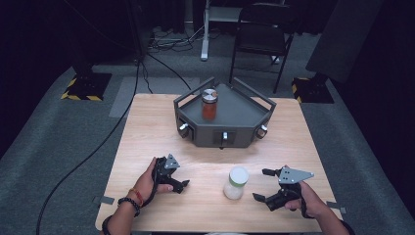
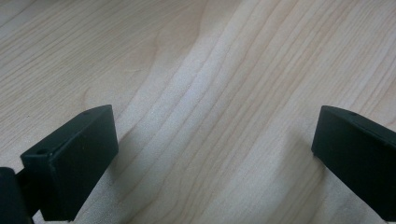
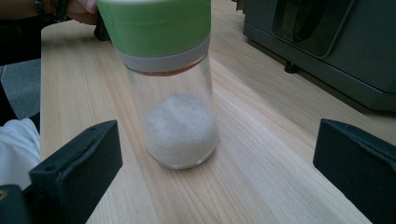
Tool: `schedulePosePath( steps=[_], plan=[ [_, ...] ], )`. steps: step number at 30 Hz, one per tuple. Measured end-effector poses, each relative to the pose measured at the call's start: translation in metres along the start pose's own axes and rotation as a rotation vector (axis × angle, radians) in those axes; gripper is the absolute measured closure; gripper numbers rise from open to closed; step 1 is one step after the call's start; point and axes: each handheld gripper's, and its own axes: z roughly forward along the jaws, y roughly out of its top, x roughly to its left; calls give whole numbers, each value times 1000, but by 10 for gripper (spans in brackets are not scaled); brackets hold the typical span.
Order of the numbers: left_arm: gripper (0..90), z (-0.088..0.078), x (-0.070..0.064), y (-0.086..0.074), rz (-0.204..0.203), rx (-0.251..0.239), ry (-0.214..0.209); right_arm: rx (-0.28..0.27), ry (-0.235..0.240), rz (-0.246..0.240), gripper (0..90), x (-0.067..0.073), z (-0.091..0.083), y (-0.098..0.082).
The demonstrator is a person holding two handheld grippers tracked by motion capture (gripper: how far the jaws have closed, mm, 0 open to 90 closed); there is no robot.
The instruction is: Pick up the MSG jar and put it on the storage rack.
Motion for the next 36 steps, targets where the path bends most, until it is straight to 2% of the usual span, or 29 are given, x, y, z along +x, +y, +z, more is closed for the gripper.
schedulePosePath(
  steps=[9, 25, 36],
  plan=[
    [1, 0, 0, 0, 0, 0, 0, -8, 13, -6, 9, 3, 7, 2],
    [1, 0, 1, 0, 3, 1, -3, -20, 39, 27, 12, 4, 19, 4],
    [1, 0, 1, 0, 3, 0, -3, -18, 51, 24, 14, 7, 28, 7]
  ],
)
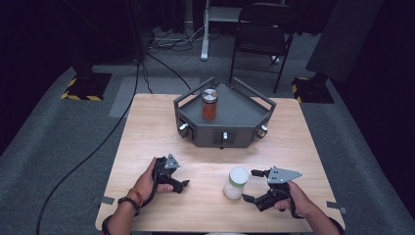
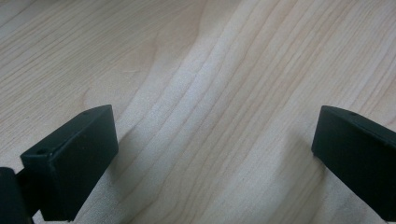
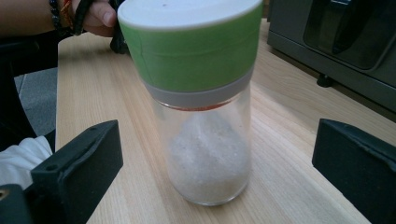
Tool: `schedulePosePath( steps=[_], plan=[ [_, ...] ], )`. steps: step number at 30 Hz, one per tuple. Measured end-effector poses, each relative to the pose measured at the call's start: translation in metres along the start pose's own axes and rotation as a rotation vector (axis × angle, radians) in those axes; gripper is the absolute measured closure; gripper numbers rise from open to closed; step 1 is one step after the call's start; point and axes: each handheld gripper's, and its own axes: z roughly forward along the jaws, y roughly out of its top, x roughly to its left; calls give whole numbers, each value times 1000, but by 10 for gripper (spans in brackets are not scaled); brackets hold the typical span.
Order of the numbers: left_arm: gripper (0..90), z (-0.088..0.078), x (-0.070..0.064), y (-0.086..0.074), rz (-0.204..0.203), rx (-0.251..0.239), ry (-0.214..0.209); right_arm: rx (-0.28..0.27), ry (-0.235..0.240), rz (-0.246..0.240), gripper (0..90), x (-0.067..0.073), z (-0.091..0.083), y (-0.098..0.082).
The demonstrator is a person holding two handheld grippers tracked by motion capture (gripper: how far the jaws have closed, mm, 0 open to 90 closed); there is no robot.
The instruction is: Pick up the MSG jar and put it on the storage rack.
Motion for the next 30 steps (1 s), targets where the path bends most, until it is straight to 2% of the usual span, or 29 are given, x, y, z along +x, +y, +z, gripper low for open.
schedulePosePath(
  steps=[4, 18, 21, 23, 30],
  plan=[
    [1, 0, 0, 0, 0, 0, 0, 1, 5, 7, 15, 1, 6, 0],
    [1, 0, 0, 0, 1, 1, -2, -38, -46, 53, 29, 13, 25, -5],
    [1, 0, 1, 0, 2, 1, -3, -52, -65, 38, 81, 19, 28, -7],
    [1, 0, 1, 0, 2, 1, -3, -72, -84, 55, 102, 23, 31, -9],
    [1, 0, 1, 0, 3, 1, -4, -94, -95, 58, 198, 29, 37, -10]
  ],
)
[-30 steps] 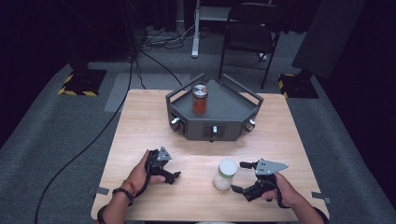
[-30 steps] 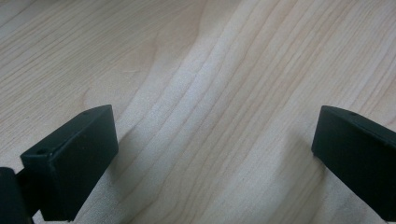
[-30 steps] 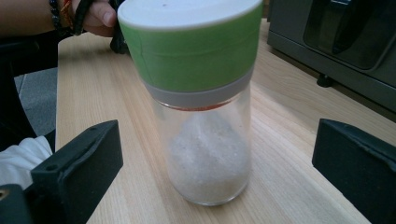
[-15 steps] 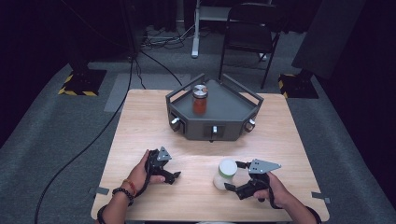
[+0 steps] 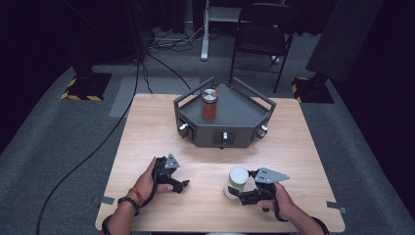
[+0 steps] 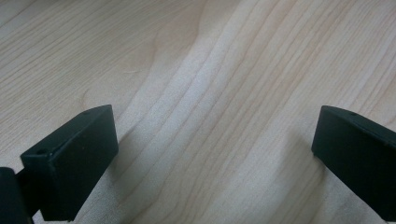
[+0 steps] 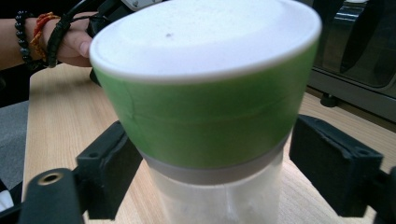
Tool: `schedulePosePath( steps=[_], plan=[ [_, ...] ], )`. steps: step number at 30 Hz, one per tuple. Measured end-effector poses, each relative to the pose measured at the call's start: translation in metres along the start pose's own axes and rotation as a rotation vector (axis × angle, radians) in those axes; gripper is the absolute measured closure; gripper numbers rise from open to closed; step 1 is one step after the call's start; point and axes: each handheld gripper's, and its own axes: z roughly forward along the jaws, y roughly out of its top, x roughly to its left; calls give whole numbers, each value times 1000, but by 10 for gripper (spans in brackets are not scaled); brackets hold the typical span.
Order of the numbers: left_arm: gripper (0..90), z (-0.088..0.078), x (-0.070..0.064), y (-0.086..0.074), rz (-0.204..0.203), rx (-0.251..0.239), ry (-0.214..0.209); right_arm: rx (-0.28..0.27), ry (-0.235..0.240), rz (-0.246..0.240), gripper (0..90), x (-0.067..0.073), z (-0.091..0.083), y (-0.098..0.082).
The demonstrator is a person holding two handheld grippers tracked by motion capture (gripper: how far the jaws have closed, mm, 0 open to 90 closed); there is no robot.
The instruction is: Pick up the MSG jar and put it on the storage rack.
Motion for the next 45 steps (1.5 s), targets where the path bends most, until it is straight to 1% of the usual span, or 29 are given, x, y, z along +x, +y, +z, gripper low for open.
schedulePosePath(
  steps=[1, 3, 5, 6, 7, 9, 10, 15, 21, 25, 32, 39, 45],
  plan=[
    [1, 0, 0, 0, 0, 0, 0, 4, 4, -2, 201, 0, 1, 0],
    [1, 0, 0, 0, 1, 0, -1, 1, -5, -10, 247, 1, 2, 0],
    [1, 0, 0, 0, 1, 0, -1, -7, -1, -13, 274, 1, 2, -1],
    [1, 0, 0, 0, 1, 0, -1, -8, -10, -27, 293, 2, 2, -2],
    [1, 0, 0, 0, 1, 0, -1, -10, -12, -31, 317, 3, 2, -2],
    [1, 0, 0, 0, 1, 0, -1, -14, -13, -35, 319, 4, 2, -3],
    [1, 0, 0, 0, 1, 0, -1, -15, -19, -55, 323, 6, 2, -3],
    [1, 0, 0, 0, 1, 0, -1, -22, -15, -69, 328, 5, 2, -4],
    [1, 0, 1, 0, 3, 0, -2, -26, -19, -66, 332, 5, 0, -4],
    [1, 0, 0, 0, 3, 0, -1, -43, -40, -68, 334, 6, -4, -6],
    [1, 0, 0, 0, 2, 0, -1, -67, -71, -60, 336, 5, -13, -4],
    [1, 0, 0, 0, 2, 0, -1, -76, -96, -72, 337, 3, -21, 1],
    [1, 0, 0, 0, 2, 0, -1, -78, -113, -71, 338, 2, -26, 6]
  ],
)
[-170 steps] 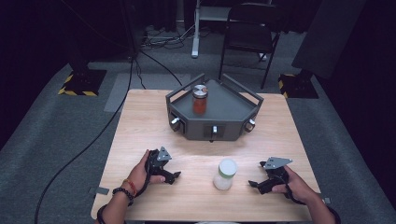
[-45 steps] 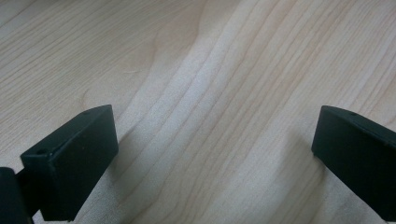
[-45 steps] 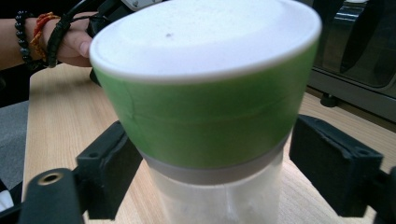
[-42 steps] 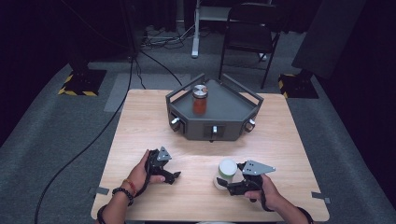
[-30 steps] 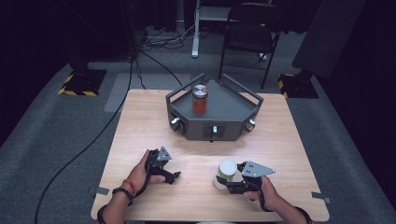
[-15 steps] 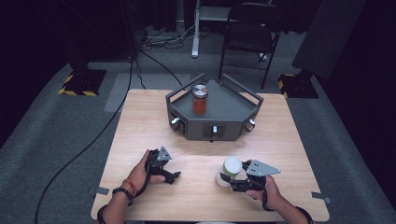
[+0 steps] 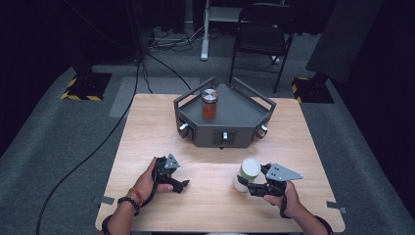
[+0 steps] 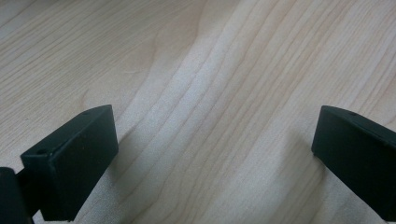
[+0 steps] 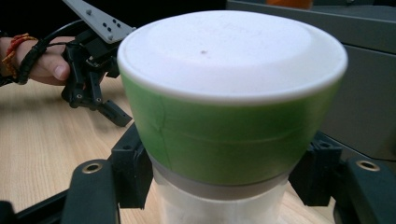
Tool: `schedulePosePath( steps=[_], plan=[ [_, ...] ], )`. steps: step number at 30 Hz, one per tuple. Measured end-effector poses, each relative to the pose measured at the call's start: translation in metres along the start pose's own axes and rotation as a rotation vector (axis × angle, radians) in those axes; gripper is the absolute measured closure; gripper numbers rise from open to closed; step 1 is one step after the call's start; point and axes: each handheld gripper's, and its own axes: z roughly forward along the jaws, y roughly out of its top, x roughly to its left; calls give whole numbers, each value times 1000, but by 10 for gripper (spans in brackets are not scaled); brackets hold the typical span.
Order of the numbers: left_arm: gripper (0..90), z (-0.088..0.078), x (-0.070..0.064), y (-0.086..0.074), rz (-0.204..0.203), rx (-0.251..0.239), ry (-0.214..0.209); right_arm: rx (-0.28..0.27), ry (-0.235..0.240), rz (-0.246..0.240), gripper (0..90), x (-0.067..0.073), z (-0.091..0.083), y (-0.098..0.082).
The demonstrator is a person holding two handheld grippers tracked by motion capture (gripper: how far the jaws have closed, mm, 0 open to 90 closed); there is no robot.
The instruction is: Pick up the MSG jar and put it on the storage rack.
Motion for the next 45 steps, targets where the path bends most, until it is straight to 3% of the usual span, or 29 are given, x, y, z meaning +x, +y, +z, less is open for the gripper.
schedulePosePath(
  steps=[28, 45],
  plan=[
    [1, 0, -1, 0, -3, -1, 2, -26, -108, 11, 343, -1, -14, 30],
    [1, 0, -1, 0, -3, -1, 3, -28, -178, -5, 344, 1, -12, 72]
  ],
)
